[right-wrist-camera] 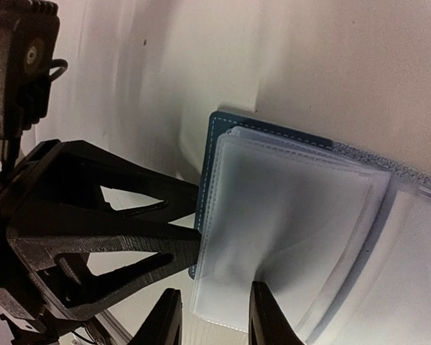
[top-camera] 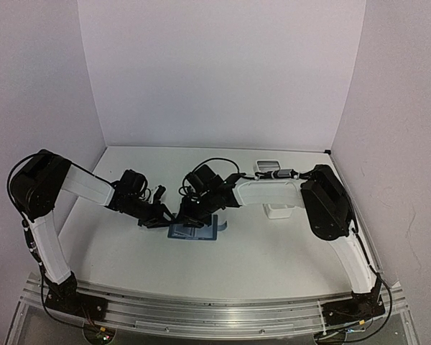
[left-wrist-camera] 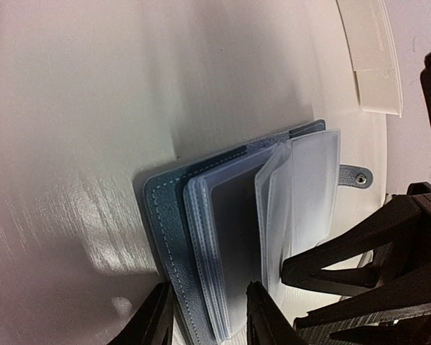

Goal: Put the credit cards into the card holder
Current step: Insert the credit card into the card holder, then pick up the credit card from the storage box.

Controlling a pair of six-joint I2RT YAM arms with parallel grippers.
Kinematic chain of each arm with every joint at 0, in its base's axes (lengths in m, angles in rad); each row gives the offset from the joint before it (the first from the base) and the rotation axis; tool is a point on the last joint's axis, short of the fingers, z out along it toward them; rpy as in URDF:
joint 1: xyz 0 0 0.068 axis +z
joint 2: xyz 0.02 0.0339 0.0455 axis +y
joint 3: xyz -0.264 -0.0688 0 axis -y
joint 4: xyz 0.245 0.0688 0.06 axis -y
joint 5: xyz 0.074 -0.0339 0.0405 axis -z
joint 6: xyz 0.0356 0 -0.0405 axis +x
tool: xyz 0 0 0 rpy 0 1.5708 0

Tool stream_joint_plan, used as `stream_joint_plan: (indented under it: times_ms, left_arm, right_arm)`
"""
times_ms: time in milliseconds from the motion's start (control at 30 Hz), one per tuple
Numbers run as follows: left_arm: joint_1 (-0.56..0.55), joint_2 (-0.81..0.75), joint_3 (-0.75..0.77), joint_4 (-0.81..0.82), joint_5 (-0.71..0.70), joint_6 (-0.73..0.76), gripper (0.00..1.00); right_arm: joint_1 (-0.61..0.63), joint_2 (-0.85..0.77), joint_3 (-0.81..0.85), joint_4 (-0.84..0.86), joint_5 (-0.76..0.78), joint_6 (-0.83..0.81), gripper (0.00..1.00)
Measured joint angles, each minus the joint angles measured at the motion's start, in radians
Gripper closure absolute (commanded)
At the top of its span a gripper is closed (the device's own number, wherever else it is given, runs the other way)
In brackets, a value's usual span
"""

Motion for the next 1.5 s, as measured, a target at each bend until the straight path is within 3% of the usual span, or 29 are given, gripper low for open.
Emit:
stream_joint_plan:
  times_ms: [600,800,933,1033,1100,1267,1500]
  left_arm:
    - [0.047,-0.008,0.057,-0.163,-0.005,0.088,0.63]
    - [0.07,-0.127,0.059,-0.142,0.027,0.182,0.49]
    - [0.07,-0.224,0.06,-0.039,0.09,0.209,0.35]
    - [0.068,-0.236,0.064,0.027,0.117,0.219,0.21]
    - [0.067,-0.235,0.064,0.048,0.118,0.23,0.14]
    - [0.067,-0.204,0.078,0.112,0.116,0.261,0.09]
    - [0.065,-0.119,0.099,0.149,0.097,0.262,0.08]
  right_arm:
    - [-0.004,-0.04,-0.034,0.063,0.033,-0.082,0.69]
    - [-0.055,-0.141,-0.098,0.06,0.049,-0.129,0.61]
    - [-0.13,-0.193,-0.098,0.058,0.039,-0.227,0.44]
    - [-0.221,-0.264,-0.11,0.045,0.073,-0.387,0.23]
    - [-0.278,-0.328,-0.128,0.034,0.135,-0.532,0.17]
    - [-0.395,-0.45,-0.135,0.041,0.342,-1.04,0.15]
    - [-0.549,-0.413,-0.147,0.045,0.35,-1.74,0.14]
